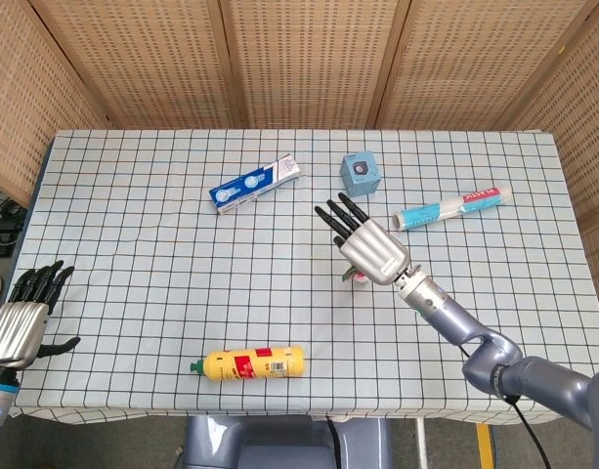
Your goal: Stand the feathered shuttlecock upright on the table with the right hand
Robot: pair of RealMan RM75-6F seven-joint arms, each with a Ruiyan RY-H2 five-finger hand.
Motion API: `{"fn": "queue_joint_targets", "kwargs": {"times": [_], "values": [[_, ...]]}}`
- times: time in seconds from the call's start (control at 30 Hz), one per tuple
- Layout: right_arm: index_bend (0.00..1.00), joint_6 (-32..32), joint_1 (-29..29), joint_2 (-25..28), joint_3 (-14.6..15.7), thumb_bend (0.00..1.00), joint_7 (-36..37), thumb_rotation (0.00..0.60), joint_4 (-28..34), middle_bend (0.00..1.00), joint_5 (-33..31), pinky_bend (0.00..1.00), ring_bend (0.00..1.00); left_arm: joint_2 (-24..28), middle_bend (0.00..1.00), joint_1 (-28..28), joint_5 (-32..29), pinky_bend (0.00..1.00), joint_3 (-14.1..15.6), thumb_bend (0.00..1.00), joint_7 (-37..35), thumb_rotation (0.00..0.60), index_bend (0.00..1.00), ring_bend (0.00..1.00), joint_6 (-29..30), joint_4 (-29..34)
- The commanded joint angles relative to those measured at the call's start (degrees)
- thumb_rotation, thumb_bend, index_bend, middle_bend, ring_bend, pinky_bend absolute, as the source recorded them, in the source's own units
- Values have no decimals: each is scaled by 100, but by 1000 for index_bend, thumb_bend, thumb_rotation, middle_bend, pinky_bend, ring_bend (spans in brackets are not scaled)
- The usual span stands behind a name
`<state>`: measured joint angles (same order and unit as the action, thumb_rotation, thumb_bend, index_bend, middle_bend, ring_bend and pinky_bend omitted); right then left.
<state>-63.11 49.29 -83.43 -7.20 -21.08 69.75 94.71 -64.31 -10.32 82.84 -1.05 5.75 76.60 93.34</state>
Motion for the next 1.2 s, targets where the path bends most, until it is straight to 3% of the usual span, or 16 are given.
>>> {"fn": "queue_joint_targets", "kwargs": {"times": [0.03,0.2,0.27,0.3,0.33,0.4,0.43,0.6,0.83,0.97,1.07,1.2], "values": [[703,101,74,-105,5,588,-114,600,-30,101,-8,0,0,10,0,3,-7,0,-5,0,-20,600,0,0,5,-1],[699,150,122,-272,40,586,-184,600,-83,101,4,0,0,25,0,9,1,0,-6,0,-50,600,0,0,20,-1],[629,132,134,-309,39,476,-202,600,-82,94,19,0,0,27,0,11,6,0,-3,0,-60,600,0,0,21,-3],[527,91,155,-326,31,371,-232,600,-67,81,61,0,0,28,0,9,5,0,-1,0,-66,600,0,0,14,-8],[347,57,156,-328,14,225,-236,600,-45,53,64,0,0,28,0,6,0,0,-1,0,-74,600,0,0,5,-13],[78,-57,133,-325,-72,58,-216,600,61,11,10,0,0,29,0,-1,-20,0,-7,0,-87,600,0,0,-17,-27],[9,-103,124,-316,-100,16,-209,600,103,0,-3,0,0,28,0,-2,-24,0,-9,0,-88,600,0,0,-20,-32],[0,-406,41,-173,-217,0,-190,600,293,0,2,0,0,24,0,3,0,0,-2,0,-81,600,0,0,-1,-33],[0,-1016,-433,439,-246,0,15,600,841,0,-80,0,0,47,0,28,49,0,10,0,-134,600,0,0,57,-20],[0,-1521,-1019,849,-197,0,364,600,1140,0,-376,0,0,60,0,15,79,0,26,0,-204,600,0,0,23,-36],[0,-1881,-1957,1277,81,0,1343,600,1429,0,-1021,0,0,45,0,-7,194,0,57,0,-308,600,0,0,18,-86],[0,-2046,-2447,1311,286,0,1763,600,1394,0,-1200,0,0,36,0,24,359,0,76,0,-402,600,0,0,167,-108]]}}
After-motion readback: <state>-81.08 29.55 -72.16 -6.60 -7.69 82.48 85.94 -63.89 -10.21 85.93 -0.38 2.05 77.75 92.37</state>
